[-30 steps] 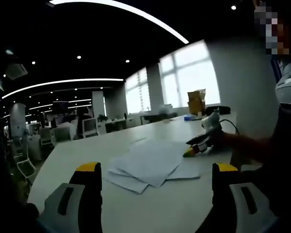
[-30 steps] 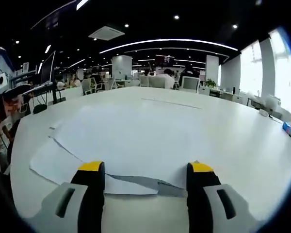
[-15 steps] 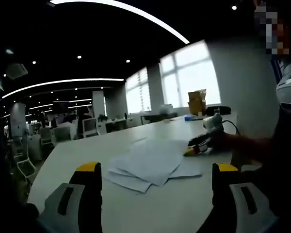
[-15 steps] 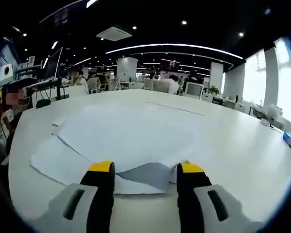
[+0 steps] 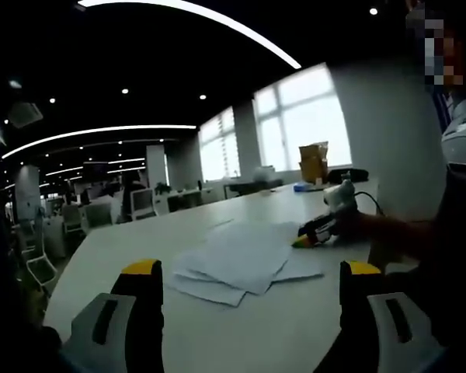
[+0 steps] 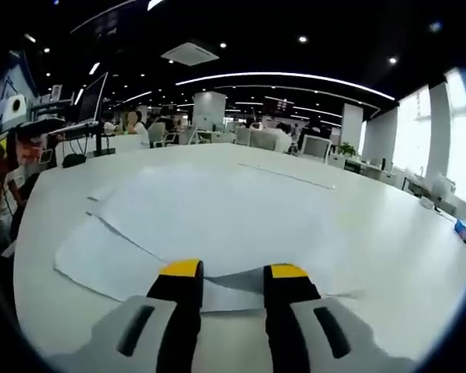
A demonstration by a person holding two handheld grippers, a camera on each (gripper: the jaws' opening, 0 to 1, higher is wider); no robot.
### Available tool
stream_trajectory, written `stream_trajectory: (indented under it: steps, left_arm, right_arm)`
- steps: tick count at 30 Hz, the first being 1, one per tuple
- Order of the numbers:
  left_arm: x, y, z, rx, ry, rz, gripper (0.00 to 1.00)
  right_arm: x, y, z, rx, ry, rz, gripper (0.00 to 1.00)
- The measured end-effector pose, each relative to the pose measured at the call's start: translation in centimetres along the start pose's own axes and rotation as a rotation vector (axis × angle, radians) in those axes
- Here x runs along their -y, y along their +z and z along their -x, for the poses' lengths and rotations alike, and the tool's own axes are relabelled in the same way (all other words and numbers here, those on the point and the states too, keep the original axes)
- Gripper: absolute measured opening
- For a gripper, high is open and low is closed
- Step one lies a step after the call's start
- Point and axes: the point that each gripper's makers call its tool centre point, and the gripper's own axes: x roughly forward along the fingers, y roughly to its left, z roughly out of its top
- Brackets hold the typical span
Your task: Organize the stack of printing papers by aligning and flattening the scattered papers on the table
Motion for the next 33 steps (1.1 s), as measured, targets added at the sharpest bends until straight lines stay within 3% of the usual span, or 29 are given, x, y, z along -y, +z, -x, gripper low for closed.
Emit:
stream_trajectory:
  steps: [33]
  left_arm:
    - [0.28,-0.13,-0.41,0.006,-0.012,0.011,0.97]
  right_arm:
    - [0.19,-0.08,-0.45,-0.004,-0.013,-0.004,0.0]
